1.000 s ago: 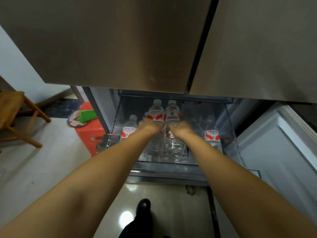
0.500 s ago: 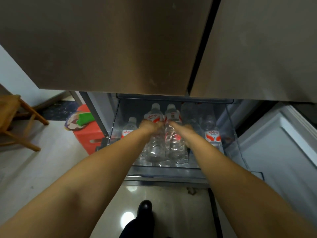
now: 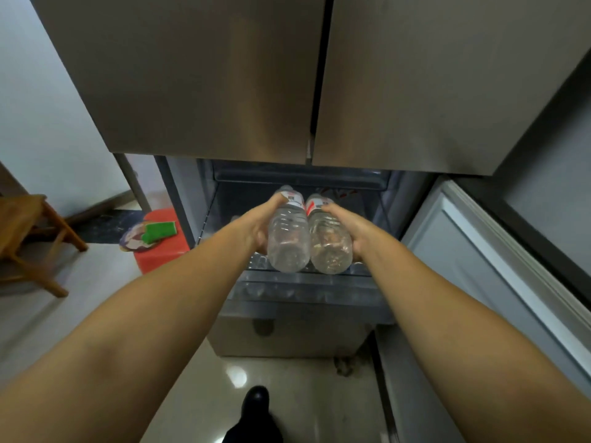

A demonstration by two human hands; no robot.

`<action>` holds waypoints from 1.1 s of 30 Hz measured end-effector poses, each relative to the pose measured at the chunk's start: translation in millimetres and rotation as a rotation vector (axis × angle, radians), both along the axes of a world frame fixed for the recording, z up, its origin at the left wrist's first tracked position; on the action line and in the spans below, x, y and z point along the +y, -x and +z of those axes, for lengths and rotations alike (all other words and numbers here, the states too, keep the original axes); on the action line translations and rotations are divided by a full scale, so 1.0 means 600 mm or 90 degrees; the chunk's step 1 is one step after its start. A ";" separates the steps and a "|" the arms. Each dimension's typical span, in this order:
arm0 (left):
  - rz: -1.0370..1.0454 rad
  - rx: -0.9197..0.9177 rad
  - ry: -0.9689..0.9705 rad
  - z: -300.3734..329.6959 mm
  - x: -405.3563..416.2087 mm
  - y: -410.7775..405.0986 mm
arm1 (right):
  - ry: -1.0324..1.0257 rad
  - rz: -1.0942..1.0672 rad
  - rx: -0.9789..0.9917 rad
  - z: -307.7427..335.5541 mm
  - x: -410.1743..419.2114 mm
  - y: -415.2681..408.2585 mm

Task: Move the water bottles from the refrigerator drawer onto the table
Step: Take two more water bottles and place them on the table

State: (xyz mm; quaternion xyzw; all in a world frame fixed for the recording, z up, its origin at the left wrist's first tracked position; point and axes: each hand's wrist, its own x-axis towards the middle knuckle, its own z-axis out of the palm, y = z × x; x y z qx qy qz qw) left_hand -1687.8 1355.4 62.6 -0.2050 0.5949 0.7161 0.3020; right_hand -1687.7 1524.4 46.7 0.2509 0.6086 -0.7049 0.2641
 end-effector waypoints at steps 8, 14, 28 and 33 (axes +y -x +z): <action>0.004 0.000 -0.097 0.021 0.029 -0.081 | 0.043 -0.002 0.046 0.029 0.035 -0.071; -0.009 0.038 -0.131 0.016 0.031 -0.136 | 0.065 0.002 0.110 0.031 0.048 -0.143; 0.047 0.142 -0.001 -0.029 -0.217 -0.337 | -0.092 -0.002 0.244 -0.003 -0.198 -0.350; 0.118 0.149 0.070 -0.053 -0.322 -0.430 | -0.122 0.039 0.219 -0.045 -0.281 -0.406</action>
